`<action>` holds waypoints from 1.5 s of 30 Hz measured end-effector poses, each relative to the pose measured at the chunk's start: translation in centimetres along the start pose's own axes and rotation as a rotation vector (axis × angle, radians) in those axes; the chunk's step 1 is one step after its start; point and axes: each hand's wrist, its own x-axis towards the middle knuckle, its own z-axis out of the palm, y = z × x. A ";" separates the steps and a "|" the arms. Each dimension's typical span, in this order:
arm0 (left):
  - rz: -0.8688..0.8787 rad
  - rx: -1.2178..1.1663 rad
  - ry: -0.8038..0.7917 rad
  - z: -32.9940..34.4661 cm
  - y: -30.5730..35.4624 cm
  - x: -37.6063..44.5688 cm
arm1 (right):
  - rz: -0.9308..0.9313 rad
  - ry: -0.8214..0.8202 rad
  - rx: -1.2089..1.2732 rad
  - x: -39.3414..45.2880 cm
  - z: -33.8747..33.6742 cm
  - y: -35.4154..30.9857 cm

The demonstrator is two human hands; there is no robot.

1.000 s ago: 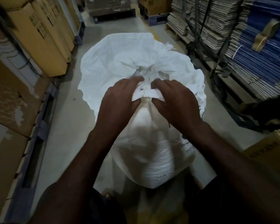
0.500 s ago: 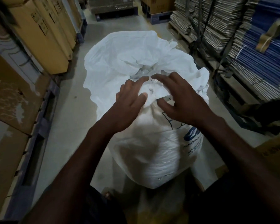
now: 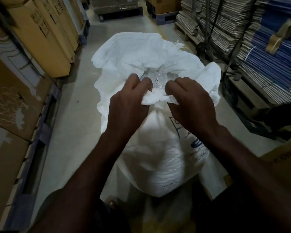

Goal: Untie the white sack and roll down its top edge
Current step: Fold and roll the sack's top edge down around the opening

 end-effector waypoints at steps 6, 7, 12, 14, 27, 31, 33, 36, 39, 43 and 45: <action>0.030 0.112 0.108 -0.4 -0.4 -0.5 | 0.077 0.192 -0.040 0.5 0.6 -2.4; 0.020 0.097 0.071 -0.3 -0.7 -0.5 | 0.104 0.157 -0.035 0.5 0.8 -2.2; -0.065 -0.030 -0.126 -0.5 -2.7 -0.3 | 0.047 -0.279 0.118 -0.1 1.1 0.2; -0.049 -0.015 -0.324 -0.7 -3.4 -0.9 | 0.060 -0.358 0.084 -1.0 0.8 1.0; -0.032 -0.132 -0.242 -0.5 -1.2 -0.7 | 0.045 0.007 0.127 -0.2 -0.9 -0.1; 0.022 0.016 -0.088 -1.1 -2.1 -0.4 | -0.007 -0.358 0.159 -0.7 -0.2 0.6; 0.101 0.044 -0.081 -1.1 -2.8 -0.4 | -0.013 -0.427 0.224 -1.2 0.0 0.9; 0.134 -0.013 -0.106 -1.0 -2.9 -0.4 | -0.004 -0.364 0.236 -1.1 -0.2 1.8; 0.069 -0.098 -0.321 -1.0 -2.3 -0.4 | 0.056 -0.133 0.196 -0.6 -0.8 1.9; -0.010 -0.248 -0.518 -1.1 -1.6 -0.7 | 0.101 0.082 0.063 -0.4 -1.0 1.7; 0.007 -0.188 -0.365 -0.9 -1.6 -0.7 | 0.109 0.117 0.031 -0.5 -0.8 1.6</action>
